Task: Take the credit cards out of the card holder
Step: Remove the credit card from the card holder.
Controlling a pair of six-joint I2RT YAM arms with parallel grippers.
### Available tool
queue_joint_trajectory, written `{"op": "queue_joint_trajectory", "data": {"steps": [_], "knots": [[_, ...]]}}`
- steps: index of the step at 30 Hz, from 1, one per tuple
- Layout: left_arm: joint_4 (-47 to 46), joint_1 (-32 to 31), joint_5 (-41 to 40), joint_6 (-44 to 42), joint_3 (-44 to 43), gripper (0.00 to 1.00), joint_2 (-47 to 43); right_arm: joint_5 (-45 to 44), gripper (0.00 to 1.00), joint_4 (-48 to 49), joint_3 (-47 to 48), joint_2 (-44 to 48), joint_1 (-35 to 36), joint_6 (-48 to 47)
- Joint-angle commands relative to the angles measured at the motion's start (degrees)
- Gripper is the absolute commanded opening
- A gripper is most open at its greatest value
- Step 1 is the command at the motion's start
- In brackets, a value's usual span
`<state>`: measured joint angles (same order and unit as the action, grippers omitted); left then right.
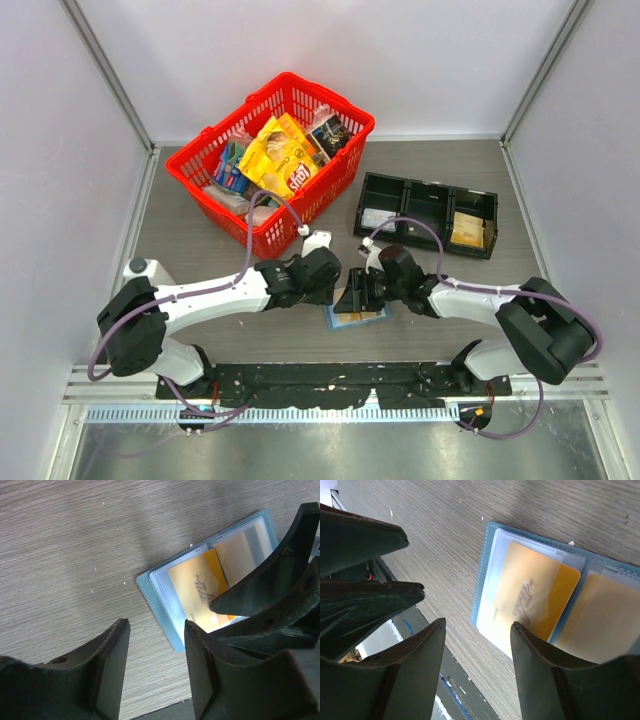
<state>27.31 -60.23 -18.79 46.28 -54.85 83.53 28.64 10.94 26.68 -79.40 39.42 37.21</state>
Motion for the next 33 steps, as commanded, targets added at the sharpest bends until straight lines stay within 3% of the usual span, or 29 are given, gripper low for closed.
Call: {"op": "queue_joint_trajectory", "data": {"steps": [1,10,18,29,33], "knots": [[-2.34,0.20,1.11,-0.14,-0.43,0.50,-0.47,-1.48,0.59,-0.30,0.92,5.20,-0.74,-1.52],[-3.49,0.46,6.13,-2.60,-4.91,0.40,6.47,3.52,0.46,1.80,-2.85,8.64,-9.35,-1.44],[-3.93,2.92,10.61,-3.74,-4.92,0.23,11.48,7.13,0.37,8.47,-4.79,3.03,-12.34,-0.56],[-3.58,3.45,12.28,-4.53,-5.09,0.16,15.70,9.67,0.35,14.99,-7.08,-3.75,-14.10,-0.12],[-3.23,3.45,12.28,-4.53,-5.09,0.15,16.49,10.82,0.30,16.92,-7.52,-5.77,-14.19,0.05]]}}
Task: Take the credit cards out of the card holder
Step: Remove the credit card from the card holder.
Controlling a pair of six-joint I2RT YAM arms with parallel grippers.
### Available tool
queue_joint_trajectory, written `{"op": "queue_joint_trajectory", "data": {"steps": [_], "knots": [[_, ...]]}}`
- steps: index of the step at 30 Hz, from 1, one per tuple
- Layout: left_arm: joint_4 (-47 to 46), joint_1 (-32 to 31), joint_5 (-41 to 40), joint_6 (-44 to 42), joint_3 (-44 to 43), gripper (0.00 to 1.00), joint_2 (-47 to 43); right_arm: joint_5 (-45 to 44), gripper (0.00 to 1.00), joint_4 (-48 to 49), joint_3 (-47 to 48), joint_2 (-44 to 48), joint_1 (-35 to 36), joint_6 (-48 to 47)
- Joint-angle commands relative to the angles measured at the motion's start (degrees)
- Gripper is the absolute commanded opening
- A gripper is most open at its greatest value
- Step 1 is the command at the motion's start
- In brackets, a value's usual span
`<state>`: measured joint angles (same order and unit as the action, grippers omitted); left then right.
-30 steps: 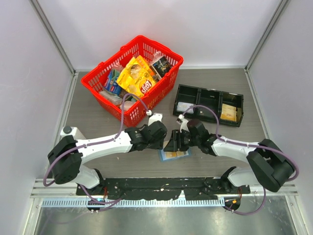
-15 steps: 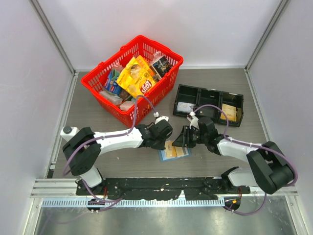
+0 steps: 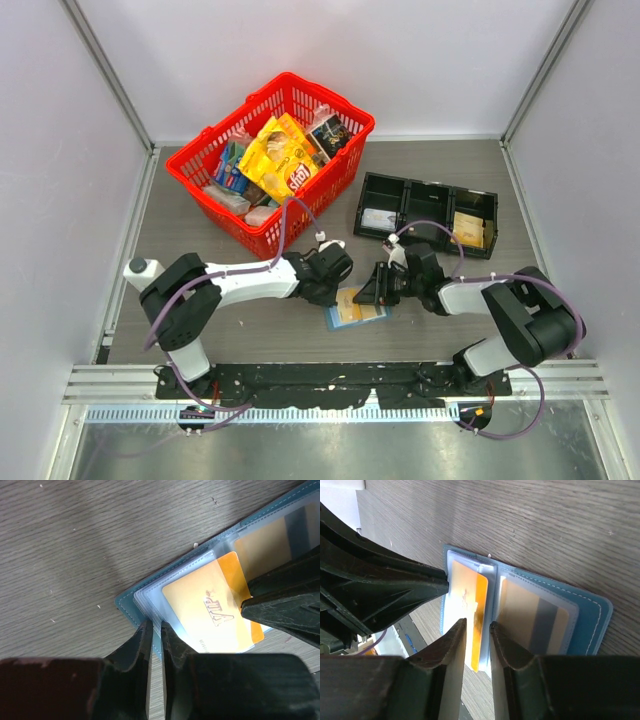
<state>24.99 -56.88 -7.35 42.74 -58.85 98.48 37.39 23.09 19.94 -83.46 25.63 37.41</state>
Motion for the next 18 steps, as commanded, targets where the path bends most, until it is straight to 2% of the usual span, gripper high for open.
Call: {"op": "queue_joint_trajectory", "data": {"steps": [1,7,13,18], "knots": [[-0.82,0.19,0.85,-0.99,-1.09,0.15,1.54,2.51,0.29,5.55,-0.87,-1.97,-0.49,-0.14],[-0.56,0.19,0.68,-1.08,-1.00,0.13,1.81,4.97,0.22,11.79,-2.10,-4.25,-1.19,2.49],[0.14,0.28,-0.55,-0.91,-0.65,0.13,0.32,6.73,0.01,14.79,-3.42,-4.43,-2.33,3.20],[-0.03,0.28,-1.17,-0.73,-0.65,0.20,-3.46,7.09,0.01,14.44,-3.77,-3.38,-2.78,2.93]]}}
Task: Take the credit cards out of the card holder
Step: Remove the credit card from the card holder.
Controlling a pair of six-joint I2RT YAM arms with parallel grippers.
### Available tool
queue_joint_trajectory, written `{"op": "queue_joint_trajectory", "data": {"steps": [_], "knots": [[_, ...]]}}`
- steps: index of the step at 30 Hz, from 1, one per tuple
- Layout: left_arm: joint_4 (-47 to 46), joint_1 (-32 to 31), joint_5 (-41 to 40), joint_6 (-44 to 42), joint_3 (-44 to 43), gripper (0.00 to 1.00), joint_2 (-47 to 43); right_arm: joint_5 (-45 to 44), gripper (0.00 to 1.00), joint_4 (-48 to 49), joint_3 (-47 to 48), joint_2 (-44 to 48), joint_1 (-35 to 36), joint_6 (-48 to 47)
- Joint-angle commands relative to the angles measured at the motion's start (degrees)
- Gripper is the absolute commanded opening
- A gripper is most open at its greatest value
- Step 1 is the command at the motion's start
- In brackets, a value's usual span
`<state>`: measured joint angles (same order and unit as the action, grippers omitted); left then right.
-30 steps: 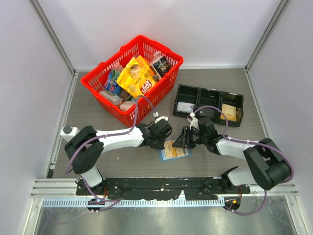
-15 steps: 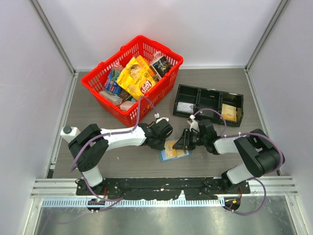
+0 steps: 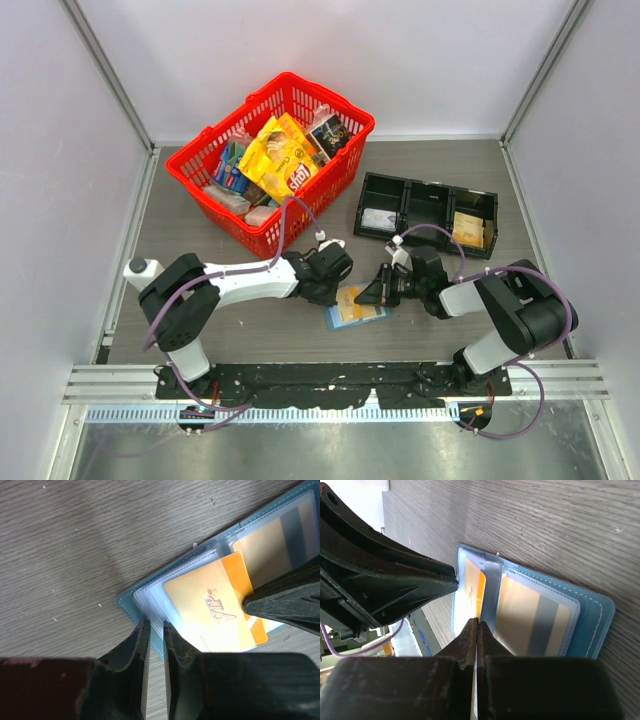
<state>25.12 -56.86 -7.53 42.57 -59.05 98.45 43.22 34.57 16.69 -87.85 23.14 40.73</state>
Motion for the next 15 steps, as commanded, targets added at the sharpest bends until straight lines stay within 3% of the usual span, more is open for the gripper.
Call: {"op": "queue_joint_trajectory", "data": {"steps": [1,8,15], "knots": [[-0.51,0.26,-0.73,-0.47,-0.54,0.22,-4.14,1.25,0.01,2.88,-0.43,1.02,-0.20,-0.48],[-3.68,0.17,2.52,-0.20,-1.33,0.27,-4.77,1.51,0.01,2.87,-0.43,1.02,-0.28,-0.56],[-2.71,0.26,2.70,-0.64,-1.87,0.20,-0.37,1.25,0.01,1.74,-0.34,2.16,-0.28,-1.18]]}}
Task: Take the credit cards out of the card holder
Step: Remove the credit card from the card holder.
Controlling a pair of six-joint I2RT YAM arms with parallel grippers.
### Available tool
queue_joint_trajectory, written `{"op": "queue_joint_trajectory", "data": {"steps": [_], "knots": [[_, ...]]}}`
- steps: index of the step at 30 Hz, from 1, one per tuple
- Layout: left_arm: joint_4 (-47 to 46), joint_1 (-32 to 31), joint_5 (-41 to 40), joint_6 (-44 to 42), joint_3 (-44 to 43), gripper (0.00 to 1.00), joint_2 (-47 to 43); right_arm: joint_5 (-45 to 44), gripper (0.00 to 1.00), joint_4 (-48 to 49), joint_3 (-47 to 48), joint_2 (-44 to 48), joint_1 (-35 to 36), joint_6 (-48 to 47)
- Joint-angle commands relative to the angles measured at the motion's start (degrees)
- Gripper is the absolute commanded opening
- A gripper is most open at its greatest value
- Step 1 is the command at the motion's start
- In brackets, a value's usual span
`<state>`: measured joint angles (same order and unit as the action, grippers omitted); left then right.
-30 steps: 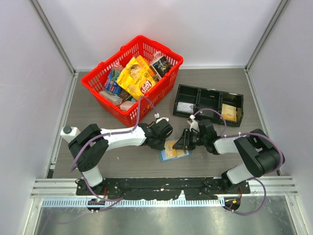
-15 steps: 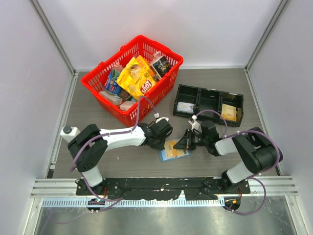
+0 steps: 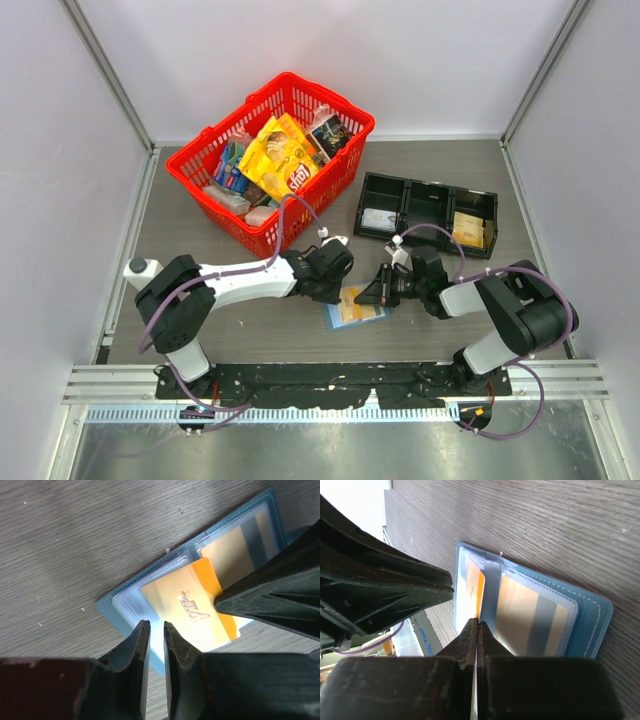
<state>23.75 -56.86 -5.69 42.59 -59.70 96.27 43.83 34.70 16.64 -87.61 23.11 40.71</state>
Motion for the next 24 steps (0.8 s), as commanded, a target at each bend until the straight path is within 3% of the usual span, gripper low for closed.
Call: {"op": "queue_joint_trajectory", "data": {"steps": [1,8,12,19,21,24], "knots": [[-1.25,0.26,0.77,-0.66,-1.03,0.19,2.34,0.46,0.01,1.34,-0.21,2.36,-0.26,-1.24],[-0.90,0.26,1.12,-1.02,-0.68,0.14,5.33,0.99,0.01,-0.60,0.58,2.80,-0.35,-1.69],[-0.55,0.35,1.39,-1.28,-1.29,0.09,6.21,2.66,0.11,0.37,1.20,0.96,-0.35,-0.90],[-0.02,0.35,1.39,-1.37,-1.29,0.08,6.65,3.10,0.17,1.95,1.37,-0.10,-0.35,-0.28],[0.07,0.26,1.30,-1.46,-1.38,0.08,6.74,2.92,0.16,1.86,1.29,-0.28,-0.35,-0.46],[0.25,0.26,1.12,-1.46,-1.38,0.08,6.56,2.92,0.07,2.13,1.29,-0.54,-0.35,-0.45]]}}
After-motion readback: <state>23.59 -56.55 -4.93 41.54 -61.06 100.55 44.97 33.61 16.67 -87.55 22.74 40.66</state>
